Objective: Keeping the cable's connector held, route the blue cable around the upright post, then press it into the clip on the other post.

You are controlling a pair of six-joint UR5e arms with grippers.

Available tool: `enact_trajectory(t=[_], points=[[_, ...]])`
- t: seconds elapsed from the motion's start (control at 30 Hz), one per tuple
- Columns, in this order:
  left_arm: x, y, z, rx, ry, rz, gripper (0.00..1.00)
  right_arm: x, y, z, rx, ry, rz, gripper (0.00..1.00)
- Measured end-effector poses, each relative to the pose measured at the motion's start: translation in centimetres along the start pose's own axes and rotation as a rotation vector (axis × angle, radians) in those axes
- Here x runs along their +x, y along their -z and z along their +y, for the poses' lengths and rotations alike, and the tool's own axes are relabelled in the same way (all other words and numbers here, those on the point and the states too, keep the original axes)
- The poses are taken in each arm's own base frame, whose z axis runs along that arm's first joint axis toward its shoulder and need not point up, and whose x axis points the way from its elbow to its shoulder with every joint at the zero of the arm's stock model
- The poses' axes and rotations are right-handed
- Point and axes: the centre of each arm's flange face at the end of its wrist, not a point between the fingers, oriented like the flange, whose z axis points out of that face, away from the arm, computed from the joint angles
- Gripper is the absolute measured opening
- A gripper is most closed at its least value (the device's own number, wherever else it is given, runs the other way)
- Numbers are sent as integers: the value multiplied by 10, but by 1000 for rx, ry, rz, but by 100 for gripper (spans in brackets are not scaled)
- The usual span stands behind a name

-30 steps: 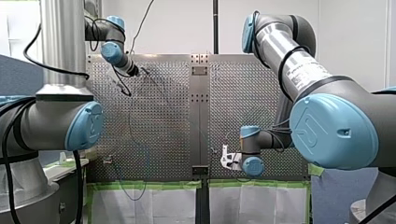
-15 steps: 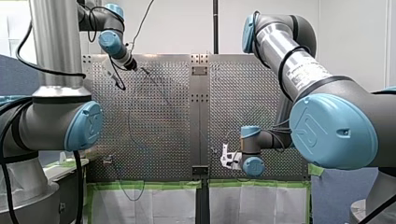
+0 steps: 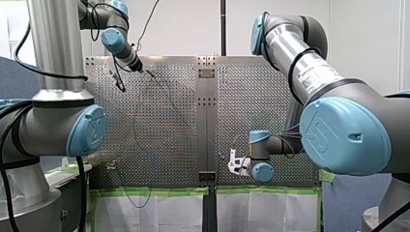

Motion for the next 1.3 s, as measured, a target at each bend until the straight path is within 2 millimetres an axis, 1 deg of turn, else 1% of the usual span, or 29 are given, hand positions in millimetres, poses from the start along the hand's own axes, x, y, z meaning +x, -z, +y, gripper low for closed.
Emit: enact_trajectory(t=[0.13,0.27,0.5,0.63,0.77,0.9,1.0,1.3], points=[[-2,2,3,-46,-38,5,100,0,0,0,1,1,0,0],[-10,2,-2,-66,-80,0,100,0,0,0,1,2,0,0],[-31,5,-25,-31,-159,-4,100,0,0,0,2,3,2,0],[-38,7,-38,0,-202,4,100,0,0,0,2,4,1,0],[-37,4,-44,9,-241,22,100,0,0,0,2,5,0,0],[-25,0,-44,-14,-285,62,100,0,0,0,2,8,0,0],[-21,0,-44,-32,-321,74,100,0,0,0,2,9,0,0],[-20,1,-42,-71,-423,64,100,0,0,-1,10,9,2,0]])
